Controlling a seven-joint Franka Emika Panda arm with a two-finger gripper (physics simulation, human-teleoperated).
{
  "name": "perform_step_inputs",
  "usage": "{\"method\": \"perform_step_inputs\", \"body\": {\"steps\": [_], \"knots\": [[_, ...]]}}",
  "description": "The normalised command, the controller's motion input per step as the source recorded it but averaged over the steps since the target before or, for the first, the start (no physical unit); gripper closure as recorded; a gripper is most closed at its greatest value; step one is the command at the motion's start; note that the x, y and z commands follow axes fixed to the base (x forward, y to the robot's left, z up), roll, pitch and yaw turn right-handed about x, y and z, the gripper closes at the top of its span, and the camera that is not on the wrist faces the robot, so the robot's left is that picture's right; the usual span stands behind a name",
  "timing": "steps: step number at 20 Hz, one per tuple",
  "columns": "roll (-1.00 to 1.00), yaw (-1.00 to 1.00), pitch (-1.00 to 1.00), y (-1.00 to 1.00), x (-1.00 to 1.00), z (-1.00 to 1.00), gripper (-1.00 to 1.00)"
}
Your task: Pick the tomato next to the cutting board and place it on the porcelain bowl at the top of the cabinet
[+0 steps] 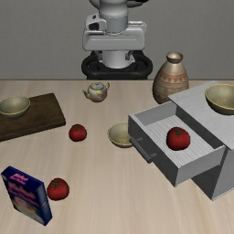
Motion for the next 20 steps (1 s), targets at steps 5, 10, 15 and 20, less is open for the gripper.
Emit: {"method": "perform_step_inputs", "body": {"steps": [5,10,15,20], "knots": [[0.0,0.0,0.0,-1.0,0.0,0.0,-1.0],[0.0,0.0,0.0,-1.0,0.0,0.0,-1.0],[0.0,0.0,0.0,-0.2,1.0,0.0,-1.0],[0.0,0.0,0.0,0.2,0.8,0.0,-1.0]]}}
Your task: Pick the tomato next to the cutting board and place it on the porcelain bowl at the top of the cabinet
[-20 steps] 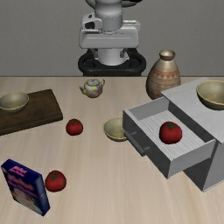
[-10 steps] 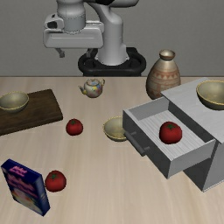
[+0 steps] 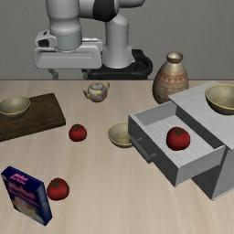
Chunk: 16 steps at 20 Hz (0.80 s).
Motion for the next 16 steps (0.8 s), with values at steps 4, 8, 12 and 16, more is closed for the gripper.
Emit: {"method": "perform_step_inputs", "body": {"steps": [4,8,12,16], "knots": [[0.0,0.0,0.0,0.0,-0.25,-0.25,-1.0],[0.0,0.0,0.0,0.0,0.0,-1.0,-1.0],[0.0,0.0,0.0,0.0,0.0,-1.0,-1.0],[0.0,0.0,0.0,0.0,0.0,-1.0,-1.0]]}}
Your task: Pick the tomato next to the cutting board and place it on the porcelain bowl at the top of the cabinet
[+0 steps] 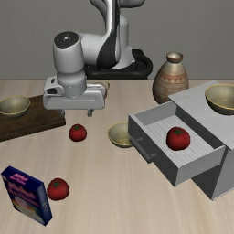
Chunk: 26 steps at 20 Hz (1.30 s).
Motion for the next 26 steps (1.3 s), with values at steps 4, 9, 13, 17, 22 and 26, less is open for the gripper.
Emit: {"method": "perform_step_inputs", "body": {"steps": [4,9,13,17,22,26], "knots": [[0.0,0.0,0.0,0.0,0.0,-1.0,-1.0],[0.0,0.0,0.0,0.0,0.2,-0.6,1.0],[0.0,0.0,0.0,0.0,0.0,0.0,1.0],[0.0,0.0,0.0,0.0,0.0,0.0,1.0],[0.0,0.0,0.0,0.0,0.0,0.4,1.0],[0.0,0.0,0.0,0.0,0.0,1.0,1.0]]}}
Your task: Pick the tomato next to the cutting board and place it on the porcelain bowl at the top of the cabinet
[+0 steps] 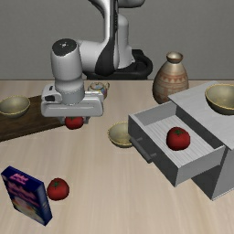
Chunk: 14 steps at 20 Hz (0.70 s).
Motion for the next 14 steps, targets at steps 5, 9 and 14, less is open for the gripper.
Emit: {"method": "perform_step_inputs", "body": {"steps": [5,9,14], "knots": [[0.0,0.0,0.0,0.0,0.0,1.0,1.0],[0.0,0.0,0.0,0.0,0.0,1.0,1.0],[0.0,0.0,0.0,0.0,0.0,1.0,1.0]]}}
